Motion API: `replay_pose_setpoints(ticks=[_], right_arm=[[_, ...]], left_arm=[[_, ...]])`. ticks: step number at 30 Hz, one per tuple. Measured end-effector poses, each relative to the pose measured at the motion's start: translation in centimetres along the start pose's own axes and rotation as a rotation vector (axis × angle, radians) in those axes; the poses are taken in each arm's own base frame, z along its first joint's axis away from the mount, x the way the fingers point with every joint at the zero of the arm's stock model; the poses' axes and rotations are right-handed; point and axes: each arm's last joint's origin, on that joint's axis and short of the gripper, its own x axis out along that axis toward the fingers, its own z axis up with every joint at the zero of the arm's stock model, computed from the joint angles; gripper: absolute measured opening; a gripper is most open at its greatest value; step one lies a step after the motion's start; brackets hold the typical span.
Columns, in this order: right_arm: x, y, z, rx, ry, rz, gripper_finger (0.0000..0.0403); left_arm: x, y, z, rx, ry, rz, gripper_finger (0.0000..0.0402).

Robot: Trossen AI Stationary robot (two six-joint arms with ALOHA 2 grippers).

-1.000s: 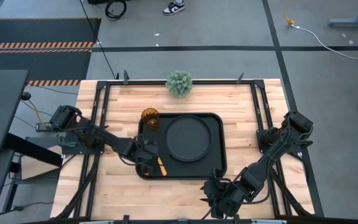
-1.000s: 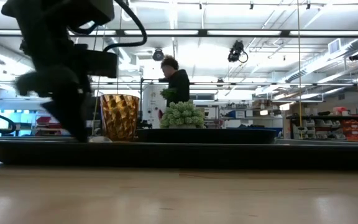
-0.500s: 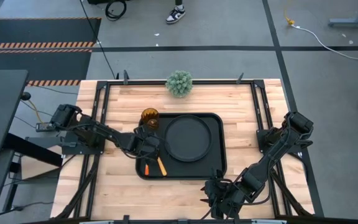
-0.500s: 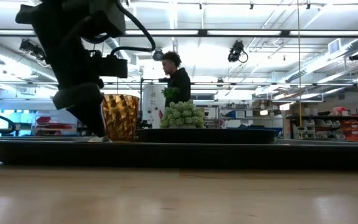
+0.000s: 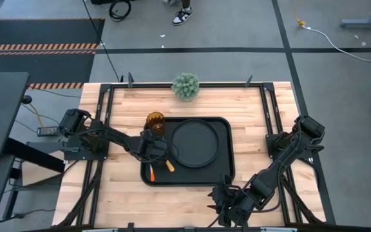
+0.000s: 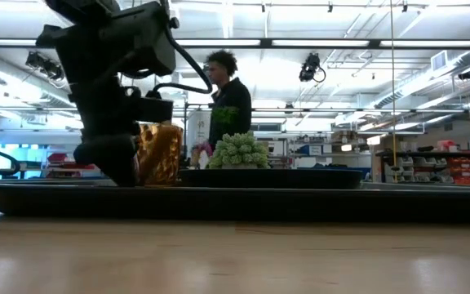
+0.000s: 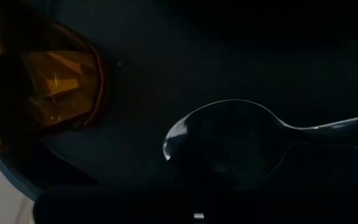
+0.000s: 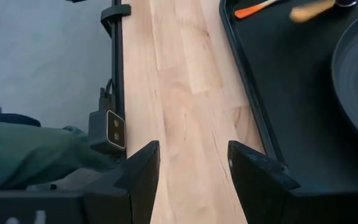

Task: Pick and place plate/cup/fork/spoon on tray
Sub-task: Adjust the orange fork and yellow spoon on the black tray

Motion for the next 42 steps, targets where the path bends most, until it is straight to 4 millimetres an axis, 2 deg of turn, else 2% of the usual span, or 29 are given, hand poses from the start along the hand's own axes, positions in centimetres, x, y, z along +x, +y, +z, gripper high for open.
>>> replay_pose_setpoints(ticks=[14, 24, 36, 39, 42], right_arm=[[0.1, -0.2, 0.2, -0.004, -0.002, -0.007, 0.0197], [0.1, -0.2, 0.2, -0.011, 0.000, -0.005, 0.0197], [0.1, -0.2, 0.1, -0.022, 0.019, 0.004, 0.0197], [0.1, -0.3, 0.0, -0.026, 0.029, -0.003, 0.0197], [0.1, -0.3, -0.2, -0.024, 0.041, -0.014, 0.0197]], left_arm=[[0.1, 0.2, 0.1, 0.175, -0.047, 0.079, 0.0009], [0.0, 0.2, 0.2, 0.211, -0.048, 0.084, 0.0009], [-2.0, -0.3, 2.9, 0.226, -0.110, 0.066, 0.0009], [-2.4, -0.6, 3.0, 0.210, -0.117, 0.059, 0.0009], [-3.0, -1.4, 2.3, 0.199, -0.101, 0.055, 0.0009]])
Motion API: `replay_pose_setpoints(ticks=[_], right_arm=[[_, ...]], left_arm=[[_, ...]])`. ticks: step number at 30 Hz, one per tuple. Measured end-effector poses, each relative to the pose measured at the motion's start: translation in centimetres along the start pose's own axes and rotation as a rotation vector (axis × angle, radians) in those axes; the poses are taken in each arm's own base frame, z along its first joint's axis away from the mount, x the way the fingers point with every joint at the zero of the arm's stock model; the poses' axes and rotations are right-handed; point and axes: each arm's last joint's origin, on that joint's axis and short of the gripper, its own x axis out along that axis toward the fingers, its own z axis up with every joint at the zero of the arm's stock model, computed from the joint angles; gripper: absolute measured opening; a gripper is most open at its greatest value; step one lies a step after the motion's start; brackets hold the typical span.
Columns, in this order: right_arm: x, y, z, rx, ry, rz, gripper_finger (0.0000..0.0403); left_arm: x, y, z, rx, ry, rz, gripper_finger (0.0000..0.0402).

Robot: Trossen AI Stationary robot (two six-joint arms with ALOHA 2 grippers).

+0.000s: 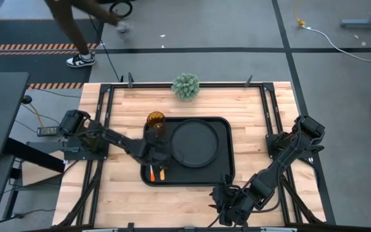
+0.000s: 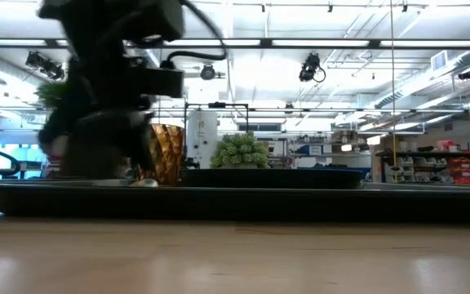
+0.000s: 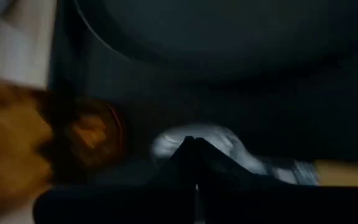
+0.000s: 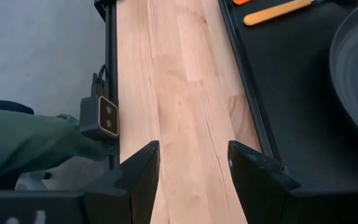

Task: Pick and place plate/cup/fork/spoon on tray
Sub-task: Adjust the orange fork and yellow spoon on the black tray

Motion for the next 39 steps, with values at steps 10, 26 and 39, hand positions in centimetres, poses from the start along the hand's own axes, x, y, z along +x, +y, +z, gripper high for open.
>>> replay_pose_setpoints(ticks=[10, 26, 39], right_arm=[[0.1, -0.1, 0.1, -0.030, 0.004, -0.003, 0.0197], [0.4, -0.4, 0.4, 0.025, 0.037, 0.023, 0.0197], [0.3, -0.3, 0.3, 0.044, 0.048, 0.035, 0.0197]], left_arm=[[-2.1, -1.1, -4.5, 0.037, 0.267, 0.097, 0.0009], [0.6, 0.8, -2.7, -0.093, 0.238, -0.032, 0.0009], [1.3, 1.7, -2.8, -0.399, 0.436, -0.208, 0.0009]])
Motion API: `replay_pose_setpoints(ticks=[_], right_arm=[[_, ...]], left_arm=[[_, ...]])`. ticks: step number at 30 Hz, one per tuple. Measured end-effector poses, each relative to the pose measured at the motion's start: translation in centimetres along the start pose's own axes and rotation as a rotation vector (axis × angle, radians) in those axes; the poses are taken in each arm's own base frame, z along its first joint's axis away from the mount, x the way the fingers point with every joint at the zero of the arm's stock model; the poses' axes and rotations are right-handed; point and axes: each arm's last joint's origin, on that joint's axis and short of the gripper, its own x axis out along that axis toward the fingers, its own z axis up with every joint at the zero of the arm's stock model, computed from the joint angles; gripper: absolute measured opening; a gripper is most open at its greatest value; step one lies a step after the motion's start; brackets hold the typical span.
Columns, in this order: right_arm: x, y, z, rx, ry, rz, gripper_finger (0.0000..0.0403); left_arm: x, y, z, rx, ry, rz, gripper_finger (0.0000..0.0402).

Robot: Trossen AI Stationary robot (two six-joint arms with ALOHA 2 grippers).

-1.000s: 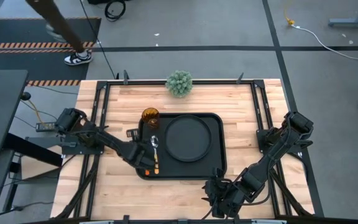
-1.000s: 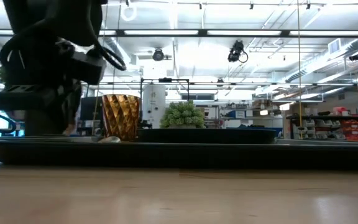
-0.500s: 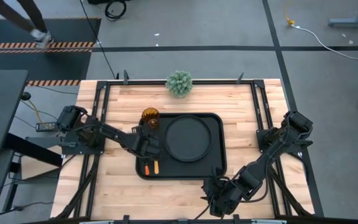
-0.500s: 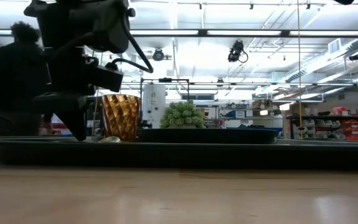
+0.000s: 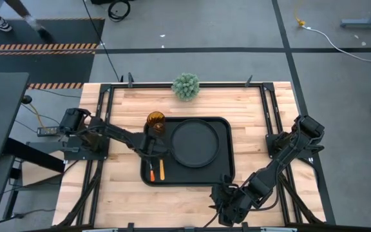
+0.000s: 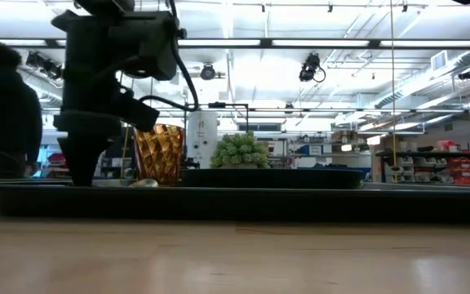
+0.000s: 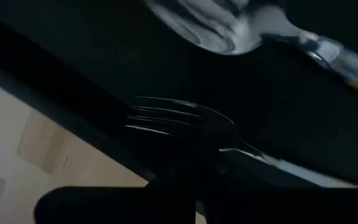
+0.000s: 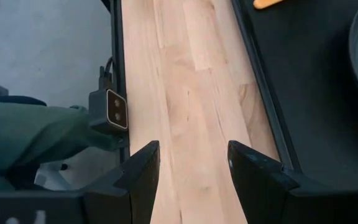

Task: Pick and place plate/cup/fork/spoon on tray
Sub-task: Adjust the orange fork and yellow spoon on the black tray, then return to Home Position

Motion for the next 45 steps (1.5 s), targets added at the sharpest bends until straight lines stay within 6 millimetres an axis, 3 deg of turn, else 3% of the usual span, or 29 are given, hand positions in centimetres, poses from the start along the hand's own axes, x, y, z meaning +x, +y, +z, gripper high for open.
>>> replay_pose_setpoints(ticks=[10, 25, 35, 41, 45], right_arm=[[0.1, -0.1, 0.1, 0.051, 0.010, 0.006, 0.0197], [0.1, -0.1, 0.1, 0.049, 0.024, 0.016, 0.0197], [0.1, -0.1, 0.1, 0.058, 0.037, 0.026, 0.0197], [0.1, -0.1, 0.1, 0.058, 0.035, 0.024, 0.0197], [0.1, -0.1, 0.1, 0.055, -0.004, -0.006, 0.0197]], left_arm=[[0.2, 1.6, 0.9, -0.041, 0.021, 0.043, 0.0009], [0.2, 1.1, 2.0, 0.061, -0.092, -0.006, 0.0009], [-0.8, 1.3, 2.5, 0.097, -0.116, 0.070, 0.0009], [-2.4, 0.1, 2.7, 0.124, -0.205, 0.124, 0.0009], [-2.8, -2.0, 2.0, 0.176, -0.290, 0.067, 0.0009]])
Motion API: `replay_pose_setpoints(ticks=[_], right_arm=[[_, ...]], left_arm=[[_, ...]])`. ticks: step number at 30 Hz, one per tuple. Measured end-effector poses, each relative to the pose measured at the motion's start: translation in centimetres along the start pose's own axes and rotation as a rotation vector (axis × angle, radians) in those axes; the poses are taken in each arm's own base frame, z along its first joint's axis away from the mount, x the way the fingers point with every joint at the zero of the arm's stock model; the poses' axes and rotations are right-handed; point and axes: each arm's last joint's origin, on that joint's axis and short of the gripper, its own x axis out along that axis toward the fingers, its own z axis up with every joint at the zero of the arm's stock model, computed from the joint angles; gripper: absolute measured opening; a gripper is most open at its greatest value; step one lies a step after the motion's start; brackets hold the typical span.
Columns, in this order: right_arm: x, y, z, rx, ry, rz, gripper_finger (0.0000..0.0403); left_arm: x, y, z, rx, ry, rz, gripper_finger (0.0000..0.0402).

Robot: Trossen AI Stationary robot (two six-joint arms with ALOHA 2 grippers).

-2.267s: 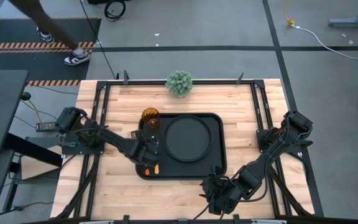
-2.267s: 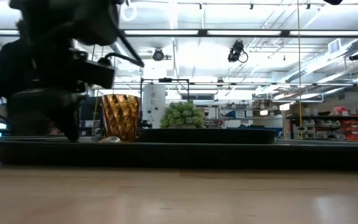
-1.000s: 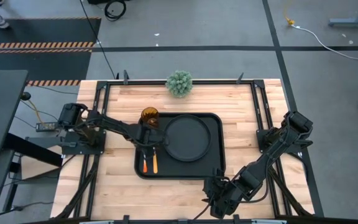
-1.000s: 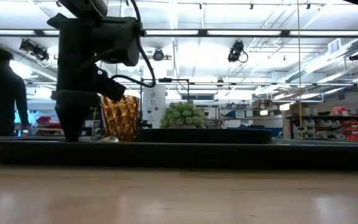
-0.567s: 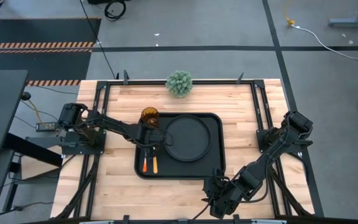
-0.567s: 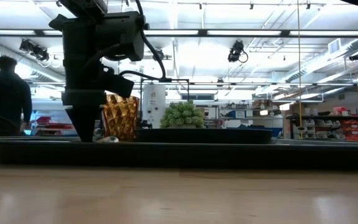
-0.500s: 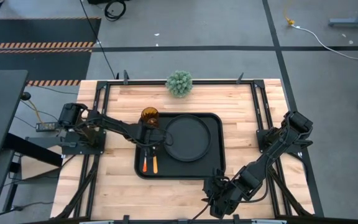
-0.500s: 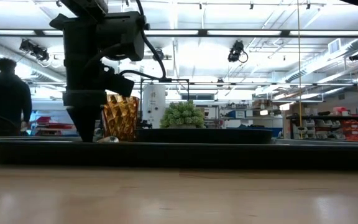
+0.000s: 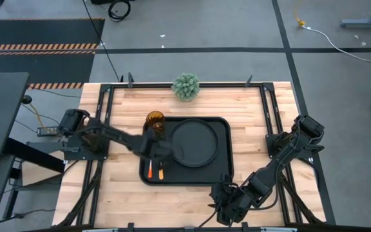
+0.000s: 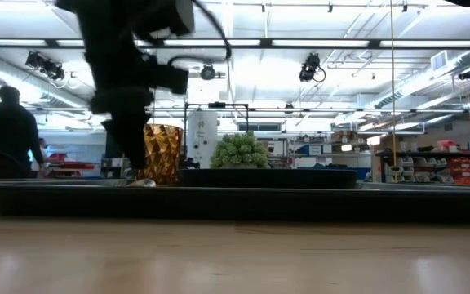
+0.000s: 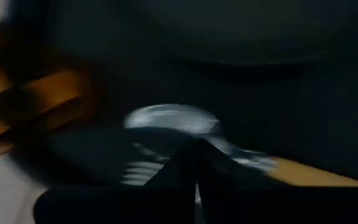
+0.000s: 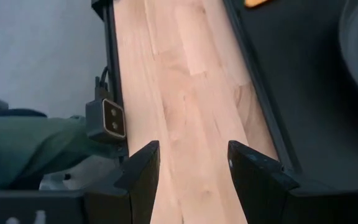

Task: Pick and place plate/cup/fork/spoon on tray
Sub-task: Return to Home Position

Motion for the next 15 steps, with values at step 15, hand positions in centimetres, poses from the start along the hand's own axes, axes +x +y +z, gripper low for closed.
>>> replay_pose_setpoints(ticks=[15], right_arm=[[0.8, -1.8, 1.6, -0.323, -0.033, -0.114, 0.0197]], left_arm=[[-3.9, -5.8, -1.7, 0.411, -0.342, -0.063, 0.0003]])
